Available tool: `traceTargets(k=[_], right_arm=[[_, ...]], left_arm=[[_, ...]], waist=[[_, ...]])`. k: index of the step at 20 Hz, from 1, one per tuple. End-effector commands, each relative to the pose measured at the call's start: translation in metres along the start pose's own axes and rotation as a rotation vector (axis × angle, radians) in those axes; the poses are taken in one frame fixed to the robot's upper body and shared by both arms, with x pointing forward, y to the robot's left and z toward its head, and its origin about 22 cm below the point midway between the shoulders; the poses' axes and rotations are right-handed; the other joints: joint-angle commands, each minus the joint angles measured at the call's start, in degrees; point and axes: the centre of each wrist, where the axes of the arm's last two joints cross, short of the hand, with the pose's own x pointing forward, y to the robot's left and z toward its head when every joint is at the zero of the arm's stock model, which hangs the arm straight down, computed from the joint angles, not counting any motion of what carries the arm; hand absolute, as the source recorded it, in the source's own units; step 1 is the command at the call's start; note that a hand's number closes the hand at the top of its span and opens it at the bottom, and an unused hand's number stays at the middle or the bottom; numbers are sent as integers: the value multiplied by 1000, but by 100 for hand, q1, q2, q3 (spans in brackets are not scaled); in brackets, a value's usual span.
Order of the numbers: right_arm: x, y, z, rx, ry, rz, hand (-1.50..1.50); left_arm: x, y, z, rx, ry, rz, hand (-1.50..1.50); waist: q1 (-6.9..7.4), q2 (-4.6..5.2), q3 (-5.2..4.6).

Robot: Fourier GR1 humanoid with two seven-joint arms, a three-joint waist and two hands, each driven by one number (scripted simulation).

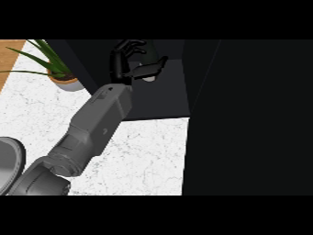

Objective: Pick up the wine, place it into the cabinet and close the cabinet

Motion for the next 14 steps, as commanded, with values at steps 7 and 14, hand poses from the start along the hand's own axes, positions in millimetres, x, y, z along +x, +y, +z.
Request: traceTargets(k=[7,14], right_arm=[[12,-5,6,17,-18,-10,-150],[2,-6,3,33,-22,-30,-150]], left_arm=[[-27,22,16,31,39,-109,-150],[-20,41,1,53,0,-170,-150]], waist=[[-26,60,-29],[-107,113,-25]])
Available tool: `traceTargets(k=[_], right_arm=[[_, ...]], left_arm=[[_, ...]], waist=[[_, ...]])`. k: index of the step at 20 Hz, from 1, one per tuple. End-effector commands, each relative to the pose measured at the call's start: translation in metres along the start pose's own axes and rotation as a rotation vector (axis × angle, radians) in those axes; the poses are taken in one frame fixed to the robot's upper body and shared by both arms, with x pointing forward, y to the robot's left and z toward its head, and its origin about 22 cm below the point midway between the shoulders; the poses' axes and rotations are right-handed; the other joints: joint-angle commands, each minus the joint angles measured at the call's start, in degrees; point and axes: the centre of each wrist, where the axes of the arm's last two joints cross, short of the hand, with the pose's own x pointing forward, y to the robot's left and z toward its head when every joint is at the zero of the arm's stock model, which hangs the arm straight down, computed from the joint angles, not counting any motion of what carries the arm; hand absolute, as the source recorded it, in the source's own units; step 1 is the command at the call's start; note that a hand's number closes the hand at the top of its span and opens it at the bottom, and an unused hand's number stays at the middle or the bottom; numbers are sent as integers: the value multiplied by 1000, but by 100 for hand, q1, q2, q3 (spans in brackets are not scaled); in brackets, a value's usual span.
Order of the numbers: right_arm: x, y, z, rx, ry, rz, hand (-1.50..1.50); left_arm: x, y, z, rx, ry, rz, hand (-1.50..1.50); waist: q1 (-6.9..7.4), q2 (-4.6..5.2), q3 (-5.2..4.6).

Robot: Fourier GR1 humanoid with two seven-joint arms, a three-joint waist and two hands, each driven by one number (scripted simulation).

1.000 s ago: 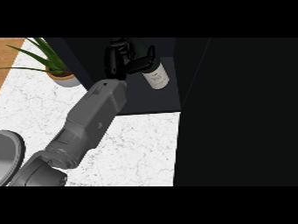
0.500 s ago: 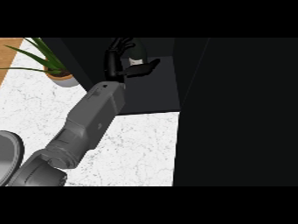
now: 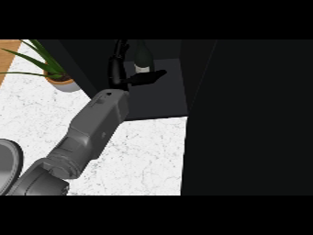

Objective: Pick up the wine, place it into the cabinet and close the cabinet

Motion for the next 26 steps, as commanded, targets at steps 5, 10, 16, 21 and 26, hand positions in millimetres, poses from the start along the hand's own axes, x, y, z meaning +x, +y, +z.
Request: traceTargets(k=[5,10,16,21,26], right_arm=[[14,7,13,30,-33,-34,-150],[-4,4,-3,29,-31,-49,-150],[12,13,3,30,-31,-31,-150],[9,6,-1,39,-25,-38,-150],[10,1,3,39,-26,-19,-150]], left_arm=[[-18,27,3,76,-11,19,-150],[-25,19,14,15,-16,52,-150],[-21,24,7,-53,-37,93,-150],[-22,10,17,-75,-24,106,-150],[-28,14,21,-82,-23,126,-150]], waist=[[-8,38,-35],[48,58,-31],[128,-8,-34],[49,6,-31],[118,-6,-28]])
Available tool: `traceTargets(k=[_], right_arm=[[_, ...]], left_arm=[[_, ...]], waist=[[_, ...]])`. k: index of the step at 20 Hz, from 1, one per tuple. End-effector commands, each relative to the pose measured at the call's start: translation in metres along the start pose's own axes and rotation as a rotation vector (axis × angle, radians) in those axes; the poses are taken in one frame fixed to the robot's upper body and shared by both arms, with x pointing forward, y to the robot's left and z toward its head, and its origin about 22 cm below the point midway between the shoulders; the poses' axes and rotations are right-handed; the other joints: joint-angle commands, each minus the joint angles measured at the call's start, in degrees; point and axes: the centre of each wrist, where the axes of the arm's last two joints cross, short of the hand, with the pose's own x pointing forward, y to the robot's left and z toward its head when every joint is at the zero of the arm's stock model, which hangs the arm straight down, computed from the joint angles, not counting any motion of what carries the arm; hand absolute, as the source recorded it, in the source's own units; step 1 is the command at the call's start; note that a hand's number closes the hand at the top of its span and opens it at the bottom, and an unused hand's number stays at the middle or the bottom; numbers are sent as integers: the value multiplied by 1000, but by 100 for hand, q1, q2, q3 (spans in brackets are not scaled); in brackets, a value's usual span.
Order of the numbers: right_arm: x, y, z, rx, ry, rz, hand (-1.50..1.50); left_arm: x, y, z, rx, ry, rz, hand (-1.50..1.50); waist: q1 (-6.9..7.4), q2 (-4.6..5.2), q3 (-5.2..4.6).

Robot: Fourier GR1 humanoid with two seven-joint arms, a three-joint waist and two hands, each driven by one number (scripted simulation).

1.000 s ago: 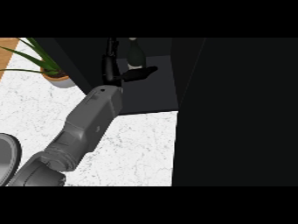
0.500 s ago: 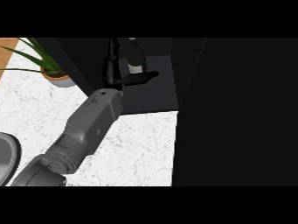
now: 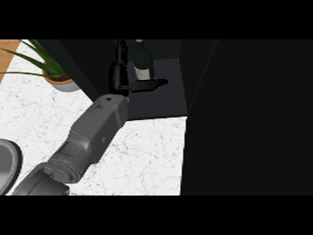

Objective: Pick up the wine, place it into the cabinet and close the cabinet

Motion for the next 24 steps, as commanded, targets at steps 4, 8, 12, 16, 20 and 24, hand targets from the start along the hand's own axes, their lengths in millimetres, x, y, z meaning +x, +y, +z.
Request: traceTargets(k=[4,8,12,16,20,24], right_arm=[[18,9,8,28,4,-22,-150],[5,3,2,21,-22,-30,-150],[9,15,1,-4,-3,-28,-150],[17,5,4,8,10,-19,-150],[6,7,-3,-14,-18,-33,-150],[8,-1,8,-37,1,-22,-150]], left_arm=[[-15,11,14,36,29,93,-150],[-28,21,29,41,40,138,-150],[-18,12,19,25,41,142,-150],[-20,13,25,10,46,184,-150],[-28,12,46,15,73,161,-150],[-16,-9,63,-20,66,184,-150]], waist=[[33,-44,-14],[72,-62,-6],[74,-98,-8],[248,-140,-6],[73,-151,-4],[201,-141,-1]])
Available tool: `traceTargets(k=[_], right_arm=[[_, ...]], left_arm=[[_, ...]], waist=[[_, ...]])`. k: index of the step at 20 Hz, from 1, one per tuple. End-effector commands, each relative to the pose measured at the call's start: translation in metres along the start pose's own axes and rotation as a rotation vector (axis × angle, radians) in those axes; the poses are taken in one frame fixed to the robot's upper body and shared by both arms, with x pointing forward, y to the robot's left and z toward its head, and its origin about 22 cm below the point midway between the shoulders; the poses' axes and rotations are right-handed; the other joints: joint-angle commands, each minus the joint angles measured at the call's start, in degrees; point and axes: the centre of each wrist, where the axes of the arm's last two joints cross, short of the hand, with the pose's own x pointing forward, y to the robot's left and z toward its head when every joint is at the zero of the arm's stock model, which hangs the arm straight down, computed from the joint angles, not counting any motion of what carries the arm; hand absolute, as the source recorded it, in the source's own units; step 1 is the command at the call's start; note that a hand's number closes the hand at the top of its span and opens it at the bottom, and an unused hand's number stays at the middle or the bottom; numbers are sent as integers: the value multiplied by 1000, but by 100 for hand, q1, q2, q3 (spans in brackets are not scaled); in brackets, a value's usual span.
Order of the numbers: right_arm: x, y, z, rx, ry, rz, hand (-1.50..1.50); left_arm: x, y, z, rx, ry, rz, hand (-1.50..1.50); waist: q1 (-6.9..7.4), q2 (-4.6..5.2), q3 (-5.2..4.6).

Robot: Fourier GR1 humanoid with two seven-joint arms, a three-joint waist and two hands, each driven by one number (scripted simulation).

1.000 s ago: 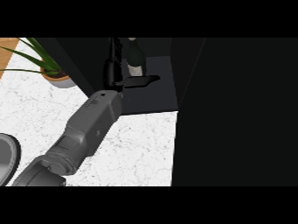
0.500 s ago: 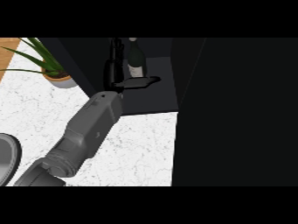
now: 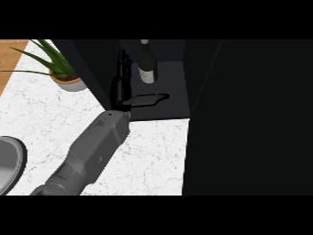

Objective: Pick up the wine, place it into the cabinet and close the cabinet

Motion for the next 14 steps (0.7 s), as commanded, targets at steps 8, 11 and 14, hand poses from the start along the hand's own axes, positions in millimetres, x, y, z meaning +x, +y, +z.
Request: traceTargets(k=[8,11,14], right_arm=[[9,4,21,-51,3,2,-150],[14,-11,23,-45,-34,23,-150],[12,-2,38,-45,-1,11,-150]], left_arm=[[24,-55,92,-30,1,18,-150],[36,-63,114,-50,-11,56,-150],[46,-64,128,-50,-22,74,-150]], waist=[[308,-43,5],[324,-32,7],[306,-26,7]])
